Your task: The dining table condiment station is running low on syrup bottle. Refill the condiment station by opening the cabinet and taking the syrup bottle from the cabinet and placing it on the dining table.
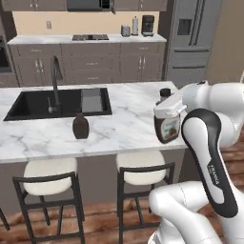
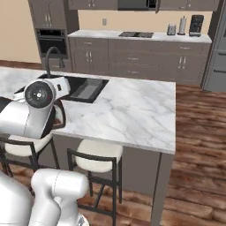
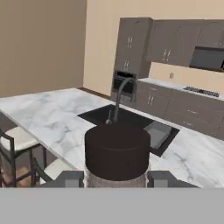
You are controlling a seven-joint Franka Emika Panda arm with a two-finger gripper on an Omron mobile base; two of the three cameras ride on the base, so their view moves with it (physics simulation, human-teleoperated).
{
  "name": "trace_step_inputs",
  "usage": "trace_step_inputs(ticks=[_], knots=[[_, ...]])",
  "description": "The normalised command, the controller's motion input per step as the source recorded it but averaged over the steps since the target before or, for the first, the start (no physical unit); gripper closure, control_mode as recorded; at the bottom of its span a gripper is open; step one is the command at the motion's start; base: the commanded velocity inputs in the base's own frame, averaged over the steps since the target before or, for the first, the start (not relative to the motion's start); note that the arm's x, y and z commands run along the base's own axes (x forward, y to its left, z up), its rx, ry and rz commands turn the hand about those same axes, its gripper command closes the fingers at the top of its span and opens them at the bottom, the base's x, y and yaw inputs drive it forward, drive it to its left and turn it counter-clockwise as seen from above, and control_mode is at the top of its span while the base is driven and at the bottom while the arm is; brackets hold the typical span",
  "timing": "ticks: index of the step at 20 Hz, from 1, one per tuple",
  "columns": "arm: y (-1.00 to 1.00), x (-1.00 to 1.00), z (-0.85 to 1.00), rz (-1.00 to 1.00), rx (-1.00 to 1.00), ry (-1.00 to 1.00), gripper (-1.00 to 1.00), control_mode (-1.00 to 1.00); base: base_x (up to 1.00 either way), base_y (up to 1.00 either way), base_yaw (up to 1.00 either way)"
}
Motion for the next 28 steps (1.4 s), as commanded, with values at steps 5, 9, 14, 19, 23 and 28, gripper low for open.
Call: trace_step_inputs(ticks=[5,9,14,19,23,28], knots=[[0.0,0.0,0.0,0.0,0.0,0.0,1.0,1.0,0.47,0.32,-0.5],[0.0,0.29,-0.08,-0.02,0.0,0.0,1.0,-1.0,0.12,0.0,-0.06],[-0.01,0.64,-0.56,0.06,0.0,-0.02,1.0,-1.0,0.0,0.0,0.0],[0.0,0.77,-0.74,0.31,0.01,-0.13,1.0,-1.0,0.0,0.0,0.0],[0.0,0.94,-0.53,0.4,0.05,-0.11,1.0,-1.0,0.0,0.0,0.0],[0.0,0.84,-0.2,0.31,0.03,-0.01,1.0,-1.0,0.0,0.0,0.0]])
